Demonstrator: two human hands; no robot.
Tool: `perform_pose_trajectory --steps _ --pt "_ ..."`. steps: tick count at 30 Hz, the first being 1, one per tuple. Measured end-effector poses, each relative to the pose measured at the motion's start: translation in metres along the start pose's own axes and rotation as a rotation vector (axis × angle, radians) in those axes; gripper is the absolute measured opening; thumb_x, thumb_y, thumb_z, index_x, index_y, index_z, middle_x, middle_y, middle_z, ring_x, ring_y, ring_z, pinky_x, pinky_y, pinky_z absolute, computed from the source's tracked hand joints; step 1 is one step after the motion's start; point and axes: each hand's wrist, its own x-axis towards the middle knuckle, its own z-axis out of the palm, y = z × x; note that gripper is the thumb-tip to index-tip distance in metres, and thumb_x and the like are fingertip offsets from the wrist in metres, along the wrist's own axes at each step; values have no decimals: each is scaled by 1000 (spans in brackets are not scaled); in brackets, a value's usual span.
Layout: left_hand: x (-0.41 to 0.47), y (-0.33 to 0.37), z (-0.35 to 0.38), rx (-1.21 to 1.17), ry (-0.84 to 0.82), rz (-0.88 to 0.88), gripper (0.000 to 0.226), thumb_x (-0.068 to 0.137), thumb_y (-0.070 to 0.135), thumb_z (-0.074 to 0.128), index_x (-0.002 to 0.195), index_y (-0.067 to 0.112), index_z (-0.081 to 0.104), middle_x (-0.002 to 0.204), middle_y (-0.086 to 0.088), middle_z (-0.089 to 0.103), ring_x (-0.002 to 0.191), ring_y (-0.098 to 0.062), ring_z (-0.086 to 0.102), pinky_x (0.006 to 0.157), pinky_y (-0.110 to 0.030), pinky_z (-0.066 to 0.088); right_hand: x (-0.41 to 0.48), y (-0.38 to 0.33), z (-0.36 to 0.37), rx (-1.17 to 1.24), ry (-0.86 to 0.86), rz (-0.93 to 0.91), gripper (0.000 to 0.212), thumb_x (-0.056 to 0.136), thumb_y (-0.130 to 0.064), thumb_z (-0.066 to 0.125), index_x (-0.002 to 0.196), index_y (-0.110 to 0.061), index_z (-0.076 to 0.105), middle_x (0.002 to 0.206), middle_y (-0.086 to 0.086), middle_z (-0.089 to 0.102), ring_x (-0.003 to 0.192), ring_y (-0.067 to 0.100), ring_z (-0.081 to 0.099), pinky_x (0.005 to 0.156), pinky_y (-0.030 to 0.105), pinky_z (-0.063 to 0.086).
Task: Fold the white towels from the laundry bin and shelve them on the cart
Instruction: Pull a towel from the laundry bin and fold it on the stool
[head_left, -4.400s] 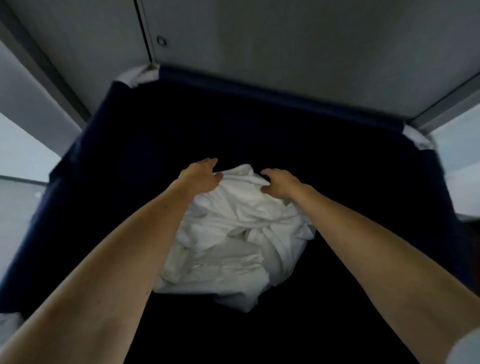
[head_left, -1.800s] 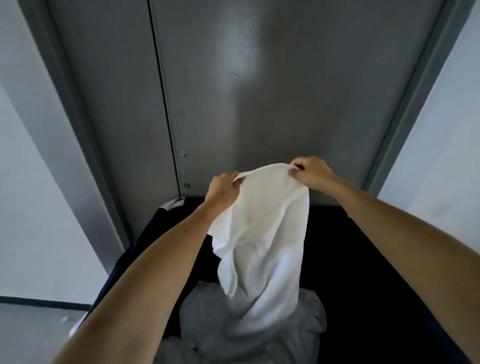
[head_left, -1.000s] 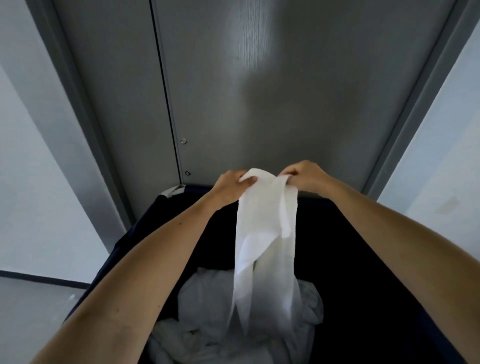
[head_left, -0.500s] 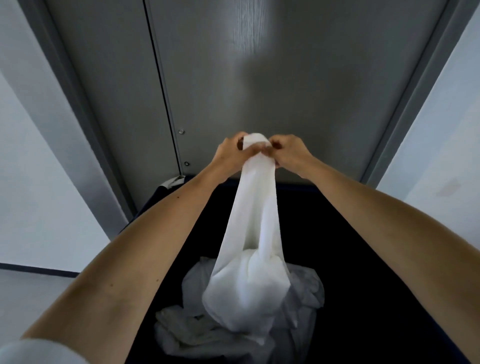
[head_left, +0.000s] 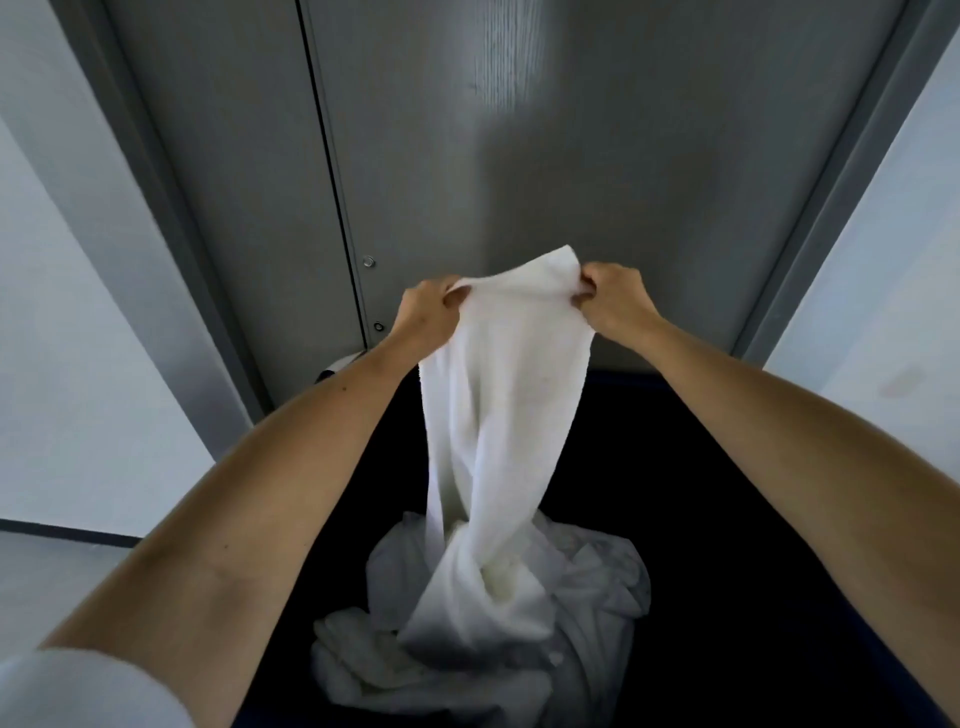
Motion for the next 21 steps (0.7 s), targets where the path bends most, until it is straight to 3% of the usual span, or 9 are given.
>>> perform_pose_trajectory --steps 2,5,7,9,11,13,17,19,21 --pt "6 10 -12 9 40 45 31 100 24 43 95 1 62 81 -12 58 79 -21 48 60 -20 25 3 -3 -7 31 36 -1 16 90 -3 48 77 -8 55 79 -1 50 82 16 49 70 22 37" --pt "23 23 -32 -26 143 39 38 98 30 47 66 10 46 61 -8 43 71 -20 45 56 -25 23 11 -15 -19 107 99 -1 19 96 -10 44 89 -2 60 83 4 53 76 14 49 69 23 38" --pt "30 25 -44 -24 180 36 38 96 35 50 68 10 46 62 -6 43 71 -21 45 58 -27 25 16 -23 -25 135 112 -15 27 97 -14 42 73 -8 52 74 0 49 64 10 45 61 21 38" --pt "29 22 -48 68 100 51 34 93 45 52 78 14 56 69 1 52 77 -19 49 64 -26 33 17 -31 -26 159 79 -30 30 98 -18 42 70 -13 48 71 -4 47 61 6 44 53 15 36" --pt "23 24 -41 131 -30 93 36 91 49 52 107 18 63 96 2 63 93 -17 56 81 -27 41 12 -37 -18 100 7 -98 28 97 -20 46 74 -8 54 72 -1 51 64 10 47 48 9 34" --pt "12 29 -26 127 -109 184 36 95 42 49 118 17 62 115 -3 65 108 -20 57 88 -26 39 5 -43 -2 -39 -67 -210 26 95 -19 50 74 -6 58 69 0 51 70 14 48 50 11 33" --pt "-5 30 -3 17 -32 211 28 99 22 44 105 8 67 104 -10 68 98 -22 59 68 -17 31 -5 -43 30 -27 -138 -255 24 93 -19 54 72 -7 57 60 -4 42 62 14 42 49 10 30" --pt "-6 31 -4 -17 48 182 27 99 22 44 101 7 66 93 -10 66 91 -25 59 64 -18 29 -5 -39 33 121 -128 -181 28 91 -24 57 75 -2 54 65 2 46 63 14 42 55 20 31" --pt "-4 40 -12 -32 121 176 28 99 24 43 106 8 65 95 -12 66 93 -26 59 66 -19 31 -2 -36 31 340 -158 -102 31 89 -27 60 84 4 58 74 5 53 68 14 47 64 26 39"
